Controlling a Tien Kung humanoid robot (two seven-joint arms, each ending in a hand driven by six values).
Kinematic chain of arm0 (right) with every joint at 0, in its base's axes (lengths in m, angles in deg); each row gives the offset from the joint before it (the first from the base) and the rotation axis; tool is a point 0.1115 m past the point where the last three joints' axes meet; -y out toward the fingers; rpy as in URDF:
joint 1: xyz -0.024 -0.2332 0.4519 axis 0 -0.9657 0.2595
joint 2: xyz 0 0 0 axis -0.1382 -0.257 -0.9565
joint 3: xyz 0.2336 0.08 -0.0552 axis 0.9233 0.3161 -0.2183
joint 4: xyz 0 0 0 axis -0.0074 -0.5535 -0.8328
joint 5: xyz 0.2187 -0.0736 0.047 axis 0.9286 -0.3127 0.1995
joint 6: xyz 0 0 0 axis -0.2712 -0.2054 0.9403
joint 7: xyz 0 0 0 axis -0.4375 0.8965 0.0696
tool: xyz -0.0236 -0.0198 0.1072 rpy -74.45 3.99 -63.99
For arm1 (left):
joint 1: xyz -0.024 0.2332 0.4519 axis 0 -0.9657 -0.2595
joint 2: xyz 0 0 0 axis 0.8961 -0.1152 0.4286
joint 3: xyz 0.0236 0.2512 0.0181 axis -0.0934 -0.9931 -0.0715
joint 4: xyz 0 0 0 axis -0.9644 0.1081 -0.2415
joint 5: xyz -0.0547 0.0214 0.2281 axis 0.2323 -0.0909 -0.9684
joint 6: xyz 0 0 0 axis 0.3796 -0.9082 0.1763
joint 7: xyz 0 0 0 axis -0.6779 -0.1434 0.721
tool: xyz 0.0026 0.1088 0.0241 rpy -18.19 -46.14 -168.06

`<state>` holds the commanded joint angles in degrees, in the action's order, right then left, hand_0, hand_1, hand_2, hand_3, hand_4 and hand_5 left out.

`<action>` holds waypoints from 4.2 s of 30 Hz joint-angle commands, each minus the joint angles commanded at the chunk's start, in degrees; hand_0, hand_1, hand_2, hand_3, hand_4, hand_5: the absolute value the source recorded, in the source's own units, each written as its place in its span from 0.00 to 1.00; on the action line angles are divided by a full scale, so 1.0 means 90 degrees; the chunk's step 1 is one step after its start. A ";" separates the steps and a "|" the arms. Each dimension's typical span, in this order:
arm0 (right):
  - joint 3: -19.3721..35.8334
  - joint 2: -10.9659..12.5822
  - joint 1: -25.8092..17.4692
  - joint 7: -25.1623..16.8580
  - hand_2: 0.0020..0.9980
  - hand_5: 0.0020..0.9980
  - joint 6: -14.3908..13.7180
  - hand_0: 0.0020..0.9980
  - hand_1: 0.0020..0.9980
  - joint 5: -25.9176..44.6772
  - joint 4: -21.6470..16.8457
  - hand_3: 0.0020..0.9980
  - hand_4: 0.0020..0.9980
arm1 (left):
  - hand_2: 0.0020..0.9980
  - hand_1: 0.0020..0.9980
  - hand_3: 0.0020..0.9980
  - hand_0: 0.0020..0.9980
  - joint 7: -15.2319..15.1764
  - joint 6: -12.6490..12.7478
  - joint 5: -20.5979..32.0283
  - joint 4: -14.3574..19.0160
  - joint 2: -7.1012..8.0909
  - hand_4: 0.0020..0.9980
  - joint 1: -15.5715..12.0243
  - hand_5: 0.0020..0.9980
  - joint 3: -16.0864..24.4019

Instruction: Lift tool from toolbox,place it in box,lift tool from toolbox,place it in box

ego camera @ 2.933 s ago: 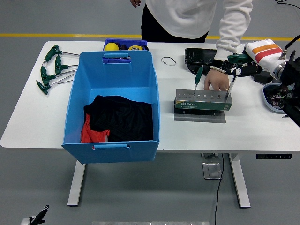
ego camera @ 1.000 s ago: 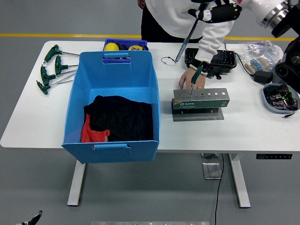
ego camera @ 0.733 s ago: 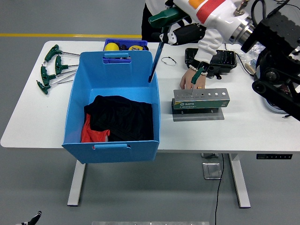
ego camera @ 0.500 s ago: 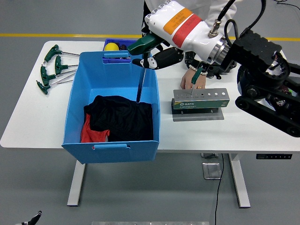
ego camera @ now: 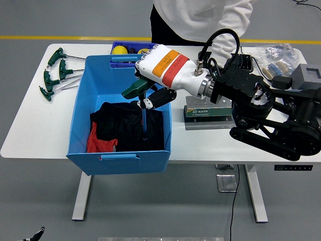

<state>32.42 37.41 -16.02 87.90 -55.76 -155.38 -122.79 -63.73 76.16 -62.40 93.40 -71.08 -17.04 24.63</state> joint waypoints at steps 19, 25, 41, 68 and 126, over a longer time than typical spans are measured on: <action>-0.0186 -0.0399 0.0067 -0.0386 0.60 0.57 0.0785 0.52 0.54 -0.0122 0.0285 0.51 0.97 | 0.74 0.68 0.72 0.76 0.0080 0.0009 -0.0324 -0.0003 0.0039 0.77 -0.0018 0.71 0.0184; -0.0115 -0.0411 0.0043 -0.0408 0.65 0.57 0.0777 0.59 0.59 -0.0091 0.0341 0.53 0.97 | 0.73 0.67 0.72 0.76 0.0078 0.0017 -0.0347 -0.0008 0.0044 0.77 -0.0009 0.71 0.0202; 0.0301 -0.0357 0.0093 -0.0481 0.67 0.58 0.0554 0.62 0.62 -0.0502 0.1090 0.55 0.99 | 0.73 0.67 0.72 0.75 0.0081 0.0025 -0.0364 -0.0010 0.0058 0.77 0.0014 0.71 0.0197; -0.1047 -0.1051 0.0216 -0.1981 0.60 0.59 -0.0111 0.62 0.55 0.0555 0.5380 0.46 1.00 | 0.73 0.66 0.72 0.75 0.0135 0.0073 -0.0596 -0.0001 0.0009 0.77 0.0229 0.71 0.0334; -0.0348 -0.0739 0.0082 -0.2874 0.55 0.60 0.1161 0.60 0.47 -0.1305 0.5681 0.42 1.00 | 0.73 0.65 0.71 0.74 0.0047 0.0151 -0.0615 0.0049 0.0002 0.76 0.0634 0.71 0.0273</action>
<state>29.29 30.76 -15.28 62.04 -45.31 -167.13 -71.66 -63.31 77.52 -67.94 93.84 -71.06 -11.33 27.09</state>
